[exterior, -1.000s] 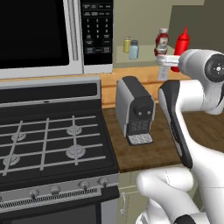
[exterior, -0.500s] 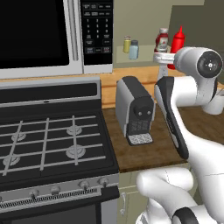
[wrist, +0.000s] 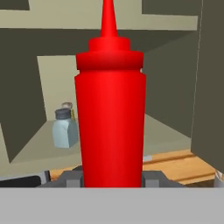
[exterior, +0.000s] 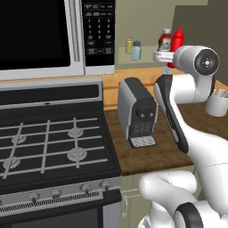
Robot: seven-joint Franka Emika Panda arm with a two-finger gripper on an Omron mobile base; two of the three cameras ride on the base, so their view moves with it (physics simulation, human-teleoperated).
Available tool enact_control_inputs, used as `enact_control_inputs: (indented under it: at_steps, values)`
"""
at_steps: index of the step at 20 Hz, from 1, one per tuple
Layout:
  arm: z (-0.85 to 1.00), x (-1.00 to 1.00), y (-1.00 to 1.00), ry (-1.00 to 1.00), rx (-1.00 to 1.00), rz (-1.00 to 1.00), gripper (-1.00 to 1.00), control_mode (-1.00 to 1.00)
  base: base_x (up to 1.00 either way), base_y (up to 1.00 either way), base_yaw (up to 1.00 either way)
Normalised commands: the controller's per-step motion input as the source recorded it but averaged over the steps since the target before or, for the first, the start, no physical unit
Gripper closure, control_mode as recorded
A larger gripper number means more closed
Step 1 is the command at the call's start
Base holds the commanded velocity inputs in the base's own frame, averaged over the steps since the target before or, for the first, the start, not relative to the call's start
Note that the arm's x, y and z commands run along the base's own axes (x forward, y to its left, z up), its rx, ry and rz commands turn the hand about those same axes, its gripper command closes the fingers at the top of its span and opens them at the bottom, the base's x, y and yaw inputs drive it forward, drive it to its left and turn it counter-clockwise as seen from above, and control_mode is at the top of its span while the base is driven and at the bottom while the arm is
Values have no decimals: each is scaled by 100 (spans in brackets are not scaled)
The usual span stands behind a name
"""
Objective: Put the shaker and condiment bottle from the counter next to their counterparts in the cabinet.
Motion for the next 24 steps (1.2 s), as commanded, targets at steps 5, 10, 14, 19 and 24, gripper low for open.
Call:
enact_control_inputs:
  at_steps: [5, 10, 14, 19, 24]
  values:
    - [0, 16, 0, 0, 0, 0, 100, -100, 0, 0, 0]
    - [0, 19, 0, 0, 0, 0, 100, -100, 0, 0, 0]
    - [0, 25, 0, 0, 0, 0, 100, -100, 0, 0, 0]
    - [-5, 25, 0, 0, 0, 0, 100, -100, 0, 0, 0]
    - [-15, 21, 0, 0, 0, 0, 100, -100, 0, 0, 0]
